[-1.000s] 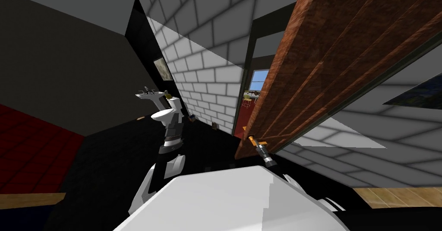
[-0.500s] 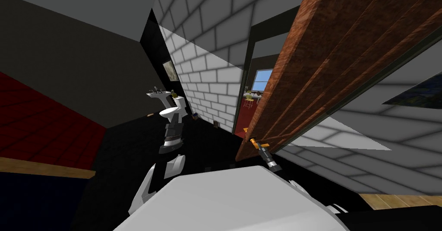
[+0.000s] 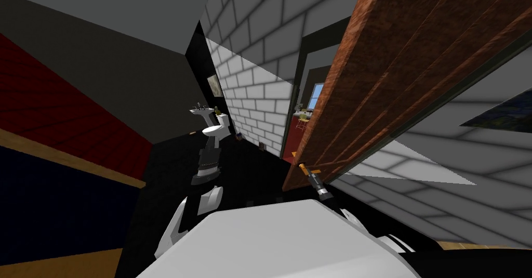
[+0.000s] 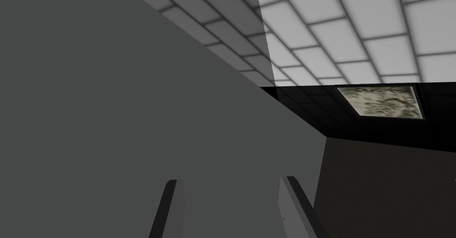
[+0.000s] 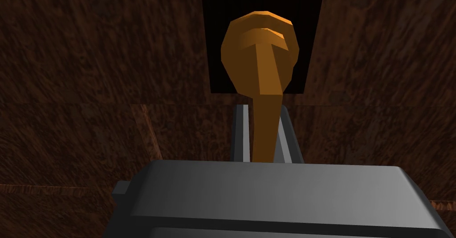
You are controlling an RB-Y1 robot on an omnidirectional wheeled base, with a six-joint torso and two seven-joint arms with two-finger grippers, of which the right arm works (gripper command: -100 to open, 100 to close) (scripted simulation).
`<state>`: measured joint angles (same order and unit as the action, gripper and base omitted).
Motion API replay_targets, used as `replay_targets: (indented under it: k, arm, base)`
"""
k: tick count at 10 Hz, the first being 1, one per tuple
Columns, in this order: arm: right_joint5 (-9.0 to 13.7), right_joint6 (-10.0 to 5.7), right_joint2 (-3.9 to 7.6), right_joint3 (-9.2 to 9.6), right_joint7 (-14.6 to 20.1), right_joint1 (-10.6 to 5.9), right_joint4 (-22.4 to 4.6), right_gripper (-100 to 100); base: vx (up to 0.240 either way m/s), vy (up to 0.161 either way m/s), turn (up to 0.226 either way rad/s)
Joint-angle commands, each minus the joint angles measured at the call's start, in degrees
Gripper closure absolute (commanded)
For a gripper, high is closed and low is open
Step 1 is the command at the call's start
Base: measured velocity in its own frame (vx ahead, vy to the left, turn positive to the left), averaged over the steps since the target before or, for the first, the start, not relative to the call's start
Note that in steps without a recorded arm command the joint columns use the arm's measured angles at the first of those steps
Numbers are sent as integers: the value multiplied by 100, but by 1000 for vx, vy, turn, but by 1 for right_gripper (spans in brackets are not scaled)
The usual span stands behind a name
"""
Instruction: Pull the door open
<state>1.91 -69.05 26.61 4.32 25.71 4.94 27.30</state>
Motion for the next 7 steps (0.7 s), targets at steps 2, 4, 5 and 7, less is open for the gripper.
replay_targets:
  k: [2,4,5,7]
  arm:
    - [-57,130,-126,-51,-84,-256,-150,100]
    - [-78,200,-171,-78,-115,-361,-190,100]
    - [-100,272,-218,-106,-148,-469,-232,100]
    - [-100,272,-218,-106,-148,-469,-232,100]
  base:
    - [-226,-77,143]
    - [-106,-28,55]
    - [-147,-62,167]
    - [-74,-42,52]
